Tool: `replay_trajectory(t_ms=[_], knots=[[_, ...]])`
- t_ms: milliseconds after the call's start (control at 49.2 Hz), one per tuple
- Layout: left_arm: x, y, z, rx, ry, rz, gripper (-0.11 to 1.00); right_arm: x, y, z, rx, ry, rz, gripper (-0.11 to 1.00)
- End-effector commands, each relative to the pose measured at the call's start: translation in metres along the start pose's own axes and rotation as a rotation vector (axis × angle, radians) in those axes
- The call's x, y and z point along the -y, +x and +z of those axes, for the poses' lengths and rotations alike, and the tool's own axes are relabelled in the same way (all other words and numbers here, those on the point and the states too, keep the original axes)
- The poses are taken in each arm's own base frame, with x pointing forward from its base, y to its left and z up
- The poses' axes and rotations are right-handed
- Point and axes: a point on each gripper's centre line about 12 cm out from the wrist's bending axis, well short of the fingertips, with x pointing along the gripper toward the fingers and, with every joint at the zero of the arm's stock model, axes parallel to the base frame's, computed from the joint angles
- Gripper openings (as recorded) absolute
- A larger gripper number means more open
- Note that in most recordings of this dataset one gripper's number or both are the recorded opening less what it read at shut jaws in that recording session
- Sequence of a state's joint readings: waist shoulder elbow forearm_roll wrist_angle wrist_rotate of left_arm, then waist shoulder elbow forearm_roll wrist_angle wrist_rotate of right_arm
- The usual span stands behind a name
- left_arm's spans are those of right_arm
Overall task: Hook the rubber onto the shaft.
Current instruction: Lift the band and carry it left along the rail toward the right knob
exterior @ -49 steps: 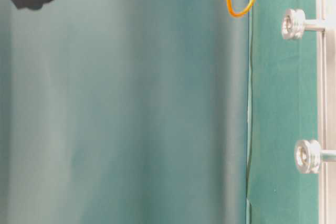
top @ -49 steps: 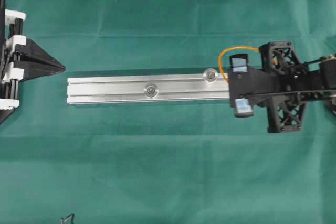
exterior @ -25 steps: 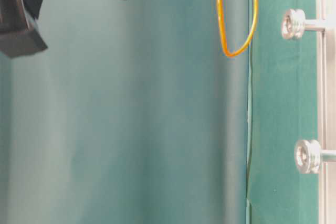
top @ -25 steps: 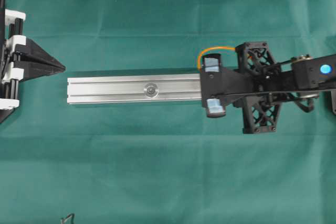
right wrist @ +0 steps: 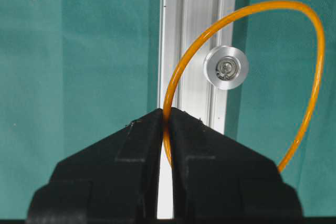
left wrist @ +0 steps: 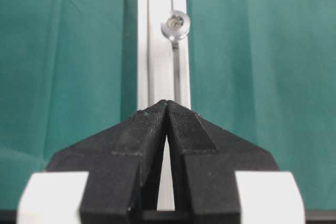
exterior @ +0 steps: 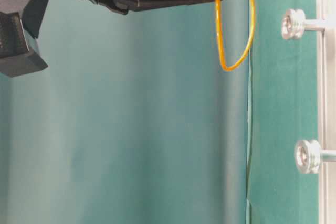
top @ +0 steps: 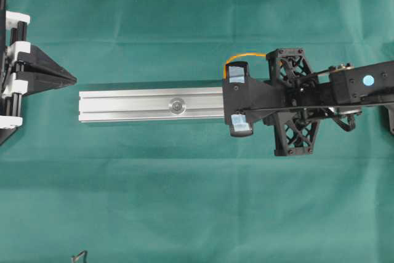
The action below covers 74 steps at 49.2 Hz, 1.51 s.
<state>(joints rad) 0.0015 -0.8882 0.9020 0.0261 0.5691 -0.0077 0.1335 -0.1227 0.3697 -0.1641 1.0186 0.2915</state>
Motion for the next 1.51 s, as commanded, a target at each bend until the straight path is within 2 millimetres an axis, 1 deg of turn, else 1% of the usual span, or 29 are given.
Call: replay_trajectory(t_ms=[0,386,570,1119,1485], knots=[[-0.001,-0.005,0.012,0.034,0.003,0.003,0.0,0.001,-0.01,0.007,0.039,0.004,0.005,0.07],[-0.001,-0.005,0.012,0.034,0.003,0.003,0.0,-0.002,0.004,0.007,0.035,-0.001,0.01,0.07],[-0.001,-0.005,0.012,0.034,0.003,0.003,0.0,-0.002,0.009,0.004,0.03,0.002,0.012,0.07],[-0.001,-0.005,0.012,0.034,0.003,0.003,0.0,-0.002,0.01,0.004,0.032,0.008,0.015,0.07],[-0.001,-0.005,0.012,0.034,0.003,0.003,0.0,-0.007,0.01,0.006,0.057,0.01,0.034,0.07]])
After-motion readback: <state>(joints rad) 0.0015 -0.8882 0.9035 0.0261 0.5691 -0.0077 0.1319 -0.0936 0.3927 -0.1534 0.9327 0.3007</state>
